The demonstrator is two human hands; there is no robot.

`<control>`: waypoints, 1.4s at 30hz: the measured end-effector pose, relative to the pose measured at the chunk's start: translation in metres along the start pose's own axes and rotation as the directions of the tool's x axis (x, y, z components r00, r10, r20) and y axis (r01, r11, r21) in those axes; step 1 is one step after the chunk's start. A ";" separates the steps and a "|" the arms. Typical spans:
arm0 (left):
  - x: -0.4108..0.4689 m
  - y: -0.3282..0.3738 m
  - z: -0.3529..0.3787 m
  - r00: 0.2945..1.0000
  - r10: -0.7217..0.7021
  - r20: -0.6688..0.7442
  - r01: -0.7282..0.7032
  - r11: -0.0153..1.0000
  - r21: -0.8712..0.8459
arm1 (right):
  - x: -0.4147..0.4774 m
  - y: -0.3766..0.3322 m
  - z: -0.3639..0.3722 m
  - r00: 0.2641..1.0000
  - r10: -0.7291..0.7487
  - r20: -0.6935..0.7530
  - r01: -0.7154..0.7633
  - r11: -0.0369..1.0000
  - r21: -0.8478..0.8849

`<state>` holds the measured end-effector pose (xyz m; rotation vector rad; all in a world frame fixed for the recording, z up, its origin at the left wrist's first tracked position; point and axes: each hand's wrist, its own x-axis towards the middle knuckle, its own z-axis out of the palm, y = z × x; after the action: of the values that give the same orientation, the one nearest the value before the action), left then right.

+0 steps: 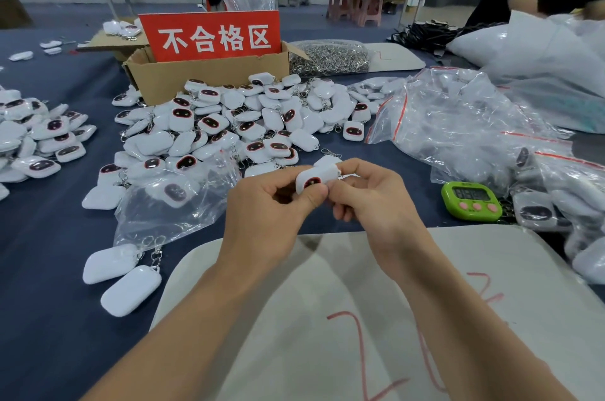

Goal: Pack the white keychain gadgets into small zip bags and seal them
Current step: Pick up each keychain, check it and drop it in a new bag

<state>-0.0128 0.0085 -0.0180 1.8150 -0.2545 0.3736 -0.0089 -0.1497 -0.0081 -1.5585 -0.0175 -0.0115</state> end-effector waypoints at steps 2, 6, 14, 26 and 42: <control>0.001 0.003 -0.006 0.996 0.046 -0.079 -0.038 0.995 0.092 | 0.000 -0.001 0.001 1.000 -0.005 -0.029 0.005 1.000 0.009; 0.011 0.002 -0.039 0.923 0.333 -0.193 -0.173 0.807 0.564 | 0.002 0.002 -0.003 0.986 0.050 -0.156 -0.051 0.999 -0.001; 0.025 -0.020 -0.076 0.984 -0.175 -0.042 0.145 0.631 0.762 | 0.004 0.002 0.006 0.976 0.068 -0.207 -0.081 0.995 -0.059; 0.007 -0.001 -0.029 0.996 0.051 -0.070 0.007 0.763 0.647 | 0.000 -0.001 0.015 0.956 -0.089 -0.279 0.071 0.995 -0.076; 0.024 -0.008 -0.040 0.866 -0.191 -0.461 0.105 0.973 -0.207 | 0.009 -0.001 -0.010 0.886 0.021 -0.463 -0.183 0.934 -0.307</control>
<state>0.0074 0.0493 -0.0063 1.5002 0.1960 0.6560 -0.0003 -0.1600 -0.0070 -1.8724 0.4626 -0.3103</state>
